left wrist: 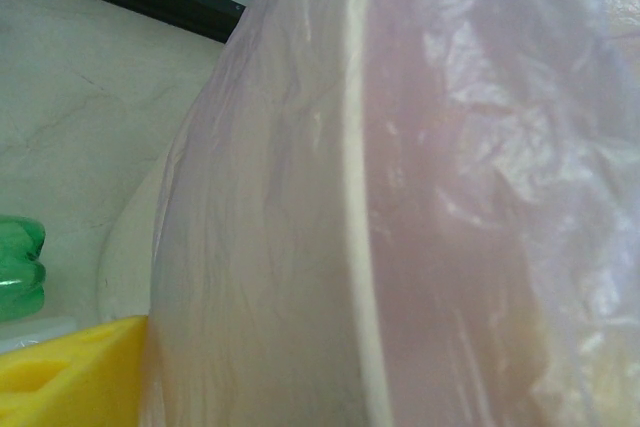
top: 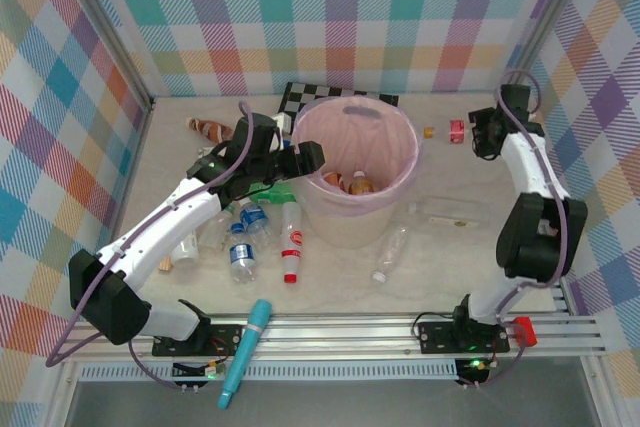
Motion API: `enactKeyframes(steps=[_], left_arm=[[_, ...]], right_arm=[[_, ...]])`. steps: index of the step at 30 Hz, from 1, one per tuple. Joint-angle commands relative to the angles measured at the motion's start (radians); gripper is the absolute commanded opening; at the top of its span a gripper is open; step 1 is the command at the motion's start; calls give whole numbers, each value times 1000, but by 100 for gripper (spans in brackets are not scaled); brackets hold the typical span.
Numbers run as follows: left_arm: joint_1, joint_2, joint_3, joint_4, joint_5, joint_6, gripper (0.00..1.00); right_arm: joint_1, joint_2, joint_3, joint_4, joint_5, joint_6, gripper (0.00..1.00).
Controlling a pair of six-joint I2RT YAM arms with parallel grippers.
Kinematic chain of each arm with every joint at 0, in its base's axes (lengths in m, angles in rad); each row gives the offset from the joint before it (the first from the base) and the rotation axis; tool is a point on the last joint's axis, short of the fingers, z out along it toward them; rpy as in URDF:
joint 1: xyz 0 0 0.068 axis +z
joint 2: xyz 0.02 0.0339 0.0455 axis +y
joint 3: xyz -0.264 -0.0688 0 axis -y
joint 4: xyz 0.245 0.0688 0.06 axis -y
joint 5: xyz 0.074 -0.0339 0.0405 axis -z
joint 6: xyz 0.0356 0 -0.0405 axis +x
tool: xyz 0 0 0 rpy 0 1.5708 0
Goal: Put the plastic bottles in the bin
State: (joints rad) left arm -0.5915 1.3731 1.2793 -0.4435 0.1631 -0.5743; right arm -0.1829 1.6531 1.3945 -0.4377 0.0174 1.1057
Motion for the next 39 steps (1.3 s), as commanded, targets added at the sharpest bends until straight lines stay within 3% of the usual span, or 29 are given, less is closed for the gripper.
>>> enactKeyframes(steps=[1, 7, 16, 24, 31, 39], left_arm=[[-13, -8, 7, -36, -5, 22, 82], [-18, 4, 31, -77, -43, 43, 82], [-20, 12, 22, -37, -18, 35, 83], [-21, 11, 11, -14, -11, 21, 83], [-20, 12, 20, -20, -9, 22, 83], [-19, 4, 30, -37, -16, 26, 83]], right_arm=[[-13, -105, -21, 57, -32, -191, 48], [-13, -181, 120, -103, -99, -343, 44], [12, -273, 231, -119, -258, -339, 38], [219, -252, 375, -160, -266, -415, 38], [491, -143, 500, -259, -166, -579, 38], [669, -38, 533, -373, -57, -750, 38]])
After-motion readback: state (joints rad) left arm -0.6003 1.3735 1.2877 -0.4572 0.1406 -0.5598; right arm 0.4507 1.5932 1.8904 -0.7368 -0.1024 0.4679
